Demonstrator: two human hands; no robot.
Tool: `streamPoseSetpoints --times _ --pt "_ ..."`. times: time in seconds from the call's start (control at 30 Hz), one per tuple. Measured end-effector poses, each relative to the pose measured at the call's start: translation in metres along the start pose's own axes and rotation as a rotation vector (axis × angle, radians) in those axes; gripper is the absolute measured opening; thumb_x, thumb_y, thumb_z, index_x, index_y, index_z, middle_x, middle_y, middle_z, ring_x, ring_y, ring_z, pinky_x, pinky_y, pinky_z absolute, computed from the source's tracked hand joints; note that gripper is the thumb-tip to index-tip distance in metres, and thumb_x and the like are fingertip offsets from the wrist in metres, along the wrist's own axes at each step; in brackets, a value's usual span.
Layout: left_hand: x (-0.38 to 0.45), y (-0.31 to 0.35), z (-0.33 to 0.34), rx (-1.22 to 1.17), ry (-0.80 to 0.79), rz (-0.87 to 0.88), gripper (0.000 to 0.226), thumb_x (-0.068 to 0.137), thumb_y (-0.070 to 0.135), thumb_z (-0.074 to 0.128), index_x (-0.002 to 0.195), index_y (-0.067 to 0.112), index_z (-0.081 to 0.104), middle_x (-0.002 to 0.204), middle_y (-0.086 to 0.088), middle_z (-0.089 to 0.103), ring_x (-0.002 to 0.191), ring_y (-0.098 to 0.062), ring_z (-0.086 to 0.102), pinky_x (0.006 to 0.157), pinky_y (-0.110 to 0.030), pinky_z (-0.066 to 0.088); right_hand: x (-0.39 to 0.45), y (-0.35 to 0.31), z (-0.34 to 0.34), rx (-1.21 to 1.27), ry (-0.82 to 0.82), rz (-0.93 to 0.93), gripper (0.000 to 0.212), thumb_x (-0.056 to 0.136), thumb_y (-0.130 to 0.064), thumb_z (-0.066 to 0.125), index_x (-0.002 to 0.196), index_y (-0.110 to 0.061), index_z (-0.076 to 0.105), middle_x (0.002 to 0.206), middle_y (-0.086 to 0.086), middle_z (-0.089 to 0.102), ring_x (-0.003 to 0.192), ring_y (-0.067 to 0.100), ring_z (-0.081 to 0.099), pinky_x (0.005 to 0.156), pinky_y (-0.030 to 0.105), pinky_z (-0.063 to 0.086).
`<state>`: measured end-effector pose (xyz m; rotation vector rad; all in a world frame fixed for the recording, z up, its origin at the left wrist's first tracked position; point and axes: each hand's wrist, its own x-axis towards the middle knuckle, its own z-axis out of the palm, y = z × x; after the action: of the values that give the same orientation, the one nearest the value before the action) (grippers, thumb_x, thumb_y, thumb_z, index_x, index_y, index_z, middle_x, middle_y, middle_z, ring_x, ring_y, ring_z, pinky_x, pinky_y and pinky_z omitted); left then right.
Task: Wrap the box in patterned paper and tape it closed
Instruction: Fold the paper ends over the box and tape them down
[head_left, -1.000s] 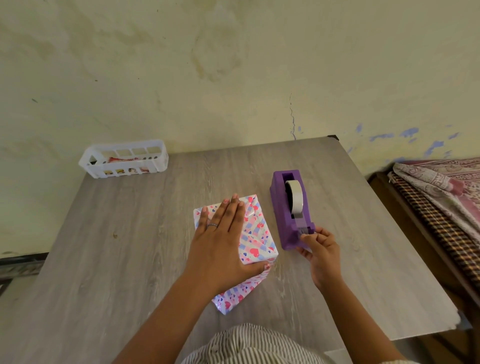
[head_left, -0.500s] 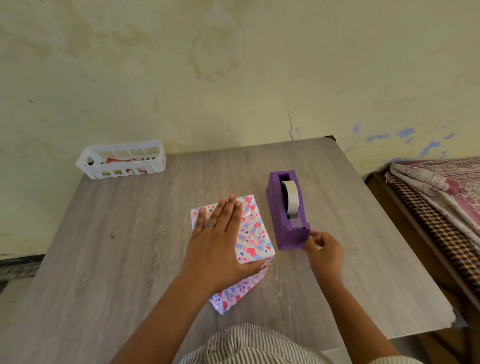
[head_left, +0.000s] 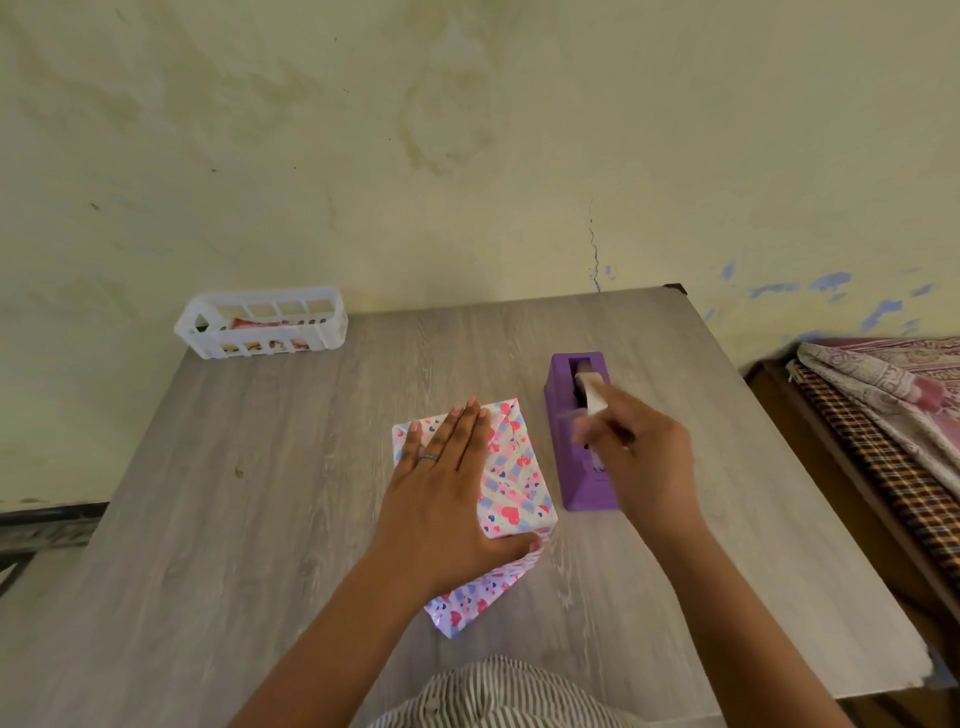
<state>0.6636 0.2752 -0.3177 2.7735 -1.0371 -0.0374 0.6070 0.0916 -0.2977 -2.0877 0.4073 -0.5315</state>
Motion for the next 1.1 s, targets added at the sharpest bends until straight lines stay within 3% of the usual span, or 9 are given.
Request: streamPoseSetpoints --times 0.07,0.13,0.33,0.47,0.53,0.63,0.73,0.97,1.1 --pt "-0.001 -0.001 0.001 -0.048 0.014 0.004 0.123 0.057 0.096 0.021 0.145 0.021 -0.023 0.157 0.004 -0.008 0.144 -0.008 -0.004 0.114 -0.036 -0.012 0.011 -0.021 0.005 0.053 -0.212 0.080 0.073 0.088 -0.009 0.062 0.147 -0.029 0.023 0.064 -0.007 0.067 0.058 0.000 0.059 0.063 0.006 0.044" --pt "-0.001 -0.001 0.001 -0.084 0.027 0.017 0.122 0.057 0.091 0.032 0.140 0.027 -0.030 0.156 0.007 -0.004 0.144 -0.007 0.001 0.113 -0.033 -0.013 0.018 -0.033 0.014 0.115 -0.330 0.190 0.080 0.090 -0.013 0.062 0.150 -0.028 0.011 0.063 -0.003 0.067 0.057 0.002 0.061 0.062 0.012 0.049" --pt "-0.002 -0.002 0.005 -0.145 0.081 0.003 0.118 0.053 0.097 0.015 0.139 0.030 -0.029 0.147 0.017 -0.014 0.141 -0.004 0.008 0.112 -0.030 -0.016 0.032 -0.042 0.038 -0.084 -0.369 0.240 0.080 0.085 -0.016 0.068 0.147 -0.021 0.018 0.068 -0.002 0.065 0.057 0.005 0.062 0.049 0.008 0.043" --pt "-0.001 0.000 0.003 -0.138 0.064 0.000 0.120 0.053 0.096 0.026 0.132 0.033 -0.039 0.155 0.015 -0.008 0.144 -0.007 0.006 0.113 -0.029 -0.018 0.039 -0.042 0.042 -0.234 -0.377 0.252 0.078 0.079 -0.022 0.075 0.139 -0.017 0.027 0.093 0.007 0.065 0.078 0.016 0.066 0.078 0.033 0.056" --pt "0.000 -0.001 0.003 -0.127 0.060 0.010 0.119 0.056 0.092 0.029 0.136 0.033 -0.036 0.157 0.012 -0.005 0.144 -0.006 0.002 0.114 -0.031 -0.017 0.041 -0.046 0.042 -0.303 -0.395 0.257 0.069 0.078 -0.023 0.075 0.132 -0.015 0.032 0.091 0.004 0.061 0.076 0.016 0.062 0.080 0.037 0.056" --pt "0.001 0.000 0.001 -0.042 0.046 0.012 0.121 0.053 0.097 0.009 0.146 0.024 -0.019 0.154 0.009 -0.017 0.144 -0.007 -0.008 0.114 -0.034 -0.018 0.047 -0.050 0.041 -0.359 -0.446 0.269 0.062 0.080 -0.023 0.072 0.127 -0.011 0.035 0.087 0.004 0.057 0.074 0.017 0.058 0.071 0.033 0.056" --pt "0.003 -0.001 0.001 0.027 0.012 -0.003 0.125 0.046 0.093 -0.007 0.147 0.021 -0.017 0.149 0.008 -0.027 0.143 -0.008 -0.015 0.113 -0.035 -0.020 0.053 -0.051 0.042 -0.408 -0.497 0.272 0.063 0.079 -0.026 0.073 0.126 -0.006 0.036 0.084 0.004 0.055 0.072 0.016 0.056 0.061 0.027 0.049" --pt "0.008 0.001 -0.001 0.055 -0.030 -0.010 0.122 0.051 0.090 0.008 0.149 0.020 -0.014 0.155 0.005 -0.022 0.143 -0.008 -0.014 0.113 -0.036 -0.018 0.047 -0.030 0.034 -0.348 -0.547 0.406 0.043 0.083 -0.047 0.065 0.102 -0.013 0.048 0.077 0.002 0.058 0.061 0.011 0.052 0.051 0.021 0.041" --pt "0.007 0.000 -0.001 0.055 -0.040 -0.013 0.123 0.050 0.091 0.007 0.148 0.021 -0.017 0.154 0.006 -0.025 0.143 -0.009 -0.015 0.114 -0.036 -0.016 0.037 -0.021 0.025 -0.150 -0.557 0.511 0.033 0.087 -0.042 0.062 0.097 -0.011 0.055 0.062 0.002 0.055 0.049 0.011 0.042 0.045 0.020 0.034"
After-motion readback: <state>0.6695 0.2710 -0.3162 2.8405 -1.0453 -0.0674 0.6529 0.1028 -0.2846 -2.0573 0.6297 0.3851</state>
